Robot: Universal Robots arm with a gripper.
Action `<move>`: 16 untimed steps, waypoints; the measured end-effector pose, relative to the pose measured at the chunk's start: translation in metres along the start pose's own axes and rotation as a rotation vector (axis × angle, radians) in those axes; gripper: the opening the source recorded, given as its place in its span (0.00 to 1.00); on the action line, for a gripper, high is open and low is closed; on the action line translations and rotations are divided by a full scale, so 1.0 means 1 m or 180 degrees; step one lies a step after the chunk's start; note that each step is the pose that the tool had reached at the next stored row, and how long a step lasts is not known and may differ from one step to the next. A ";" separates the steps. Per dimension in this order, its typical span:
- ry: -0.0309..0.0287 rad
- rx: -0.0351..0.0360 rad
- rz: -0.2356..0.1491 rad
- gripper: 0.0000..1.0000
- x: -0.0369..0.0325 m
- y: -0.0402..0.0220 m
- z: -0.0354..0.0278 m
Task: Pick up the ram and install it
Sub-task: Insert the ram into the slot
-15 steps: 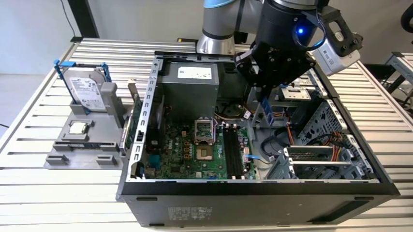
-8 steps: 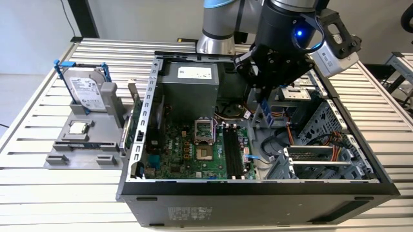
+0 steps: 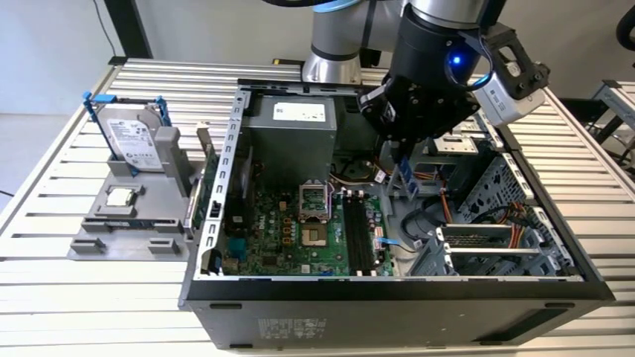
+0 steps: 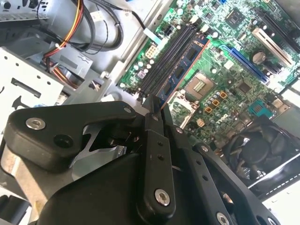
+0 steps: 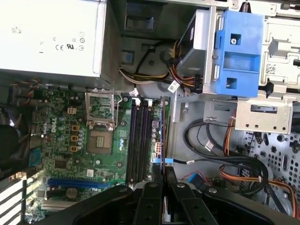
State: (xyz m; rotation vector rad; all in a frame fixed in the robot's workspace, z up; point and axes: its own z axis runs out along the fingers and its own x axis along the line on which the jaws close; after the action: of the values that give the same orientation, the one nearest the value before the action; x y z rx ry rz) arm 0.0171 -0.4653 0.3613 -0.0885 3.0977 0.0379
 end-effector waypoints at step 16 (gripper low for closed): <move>0.0008 -0.0001 0.0000 0.00 0.0005 -0.0003 0.0126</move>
State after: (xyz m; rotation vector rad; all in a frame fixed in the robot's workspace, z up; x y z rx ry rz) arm 0.0171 -0.4653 0.3487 -0.0884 3.1001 0.0384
